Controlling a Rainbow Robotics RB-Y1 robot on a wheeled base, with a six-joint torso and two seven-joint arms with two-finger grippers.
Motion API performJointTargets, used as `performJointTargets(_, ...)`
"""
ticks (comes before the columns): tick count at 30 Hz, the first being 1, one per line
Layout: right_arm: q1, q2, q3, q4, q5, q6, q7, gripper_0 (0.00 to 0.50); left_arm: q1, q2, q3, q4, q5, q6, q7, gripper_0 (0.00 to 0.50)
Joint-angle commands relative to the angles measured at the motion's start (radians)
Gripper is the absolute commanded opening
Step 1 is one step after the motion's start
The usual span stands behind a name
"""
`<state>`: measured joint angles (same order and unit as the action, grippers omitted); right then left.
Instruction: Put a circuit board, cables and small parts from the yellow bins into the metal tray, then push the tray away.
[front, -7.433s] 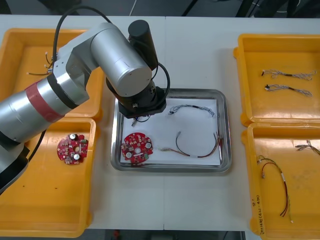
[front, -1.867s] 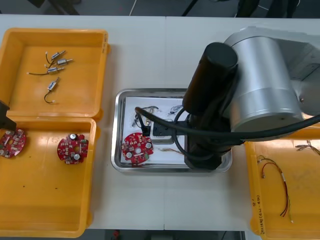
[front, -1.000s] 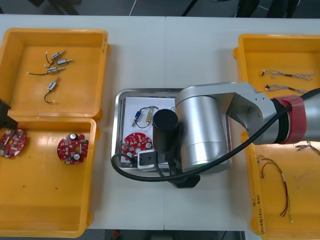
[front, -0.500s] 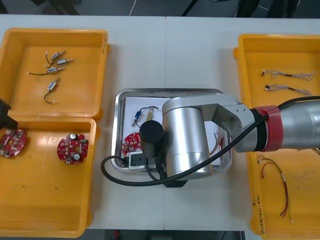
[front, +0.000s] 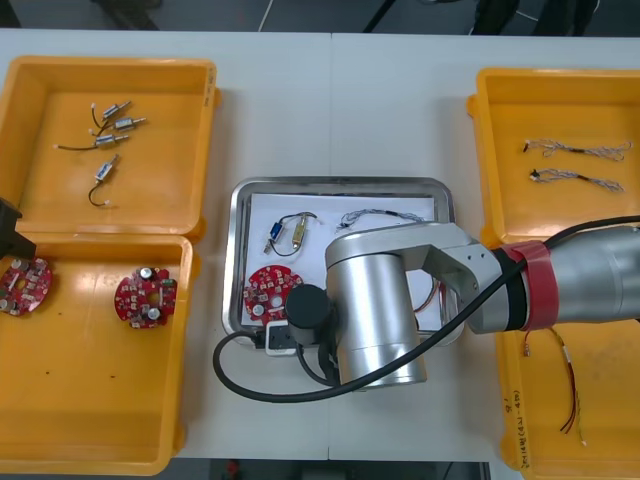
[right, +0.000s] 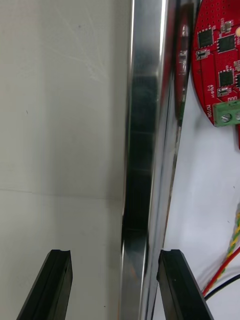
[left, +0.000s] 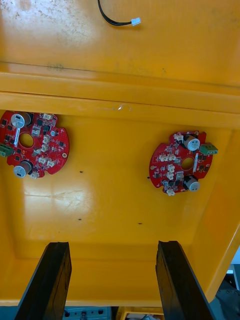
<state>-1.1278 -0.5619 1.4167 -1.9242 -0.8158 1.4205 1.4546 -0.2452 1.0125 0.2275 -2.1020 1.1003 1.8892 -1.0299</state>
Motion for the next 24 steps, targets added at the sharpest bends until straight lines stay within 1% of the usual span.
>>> performJointTargets(1,0.010,0.027,0.014,-0.006,0.012,-0.009,-0.025,0.500,0.015,0.046,0.030,-0.027,0.009,-0.009,-0.062,0.500)
performJointTargets(13,0.011,0.082,0.014,0.083,0.030,-0.011,-0.037,0.500,0.015,0.046,0.030,-0.027,0.009,-0.009,-0.062,0.500)
performJointTargets(19,0.010,0.083,0.014,0.076,0.026,-0.011,-0.043,0.500,0.015,0.046,0.030,-0.027,0.009,-0.009,-0.062,0.500)
performJointTargets(24,0.011,0.073,0.013,0.045,0.037,-0.003,-0.054,0.500,0.015,0.046,0.030,-0.027,0.009,-0.009,-0.062,0.500)
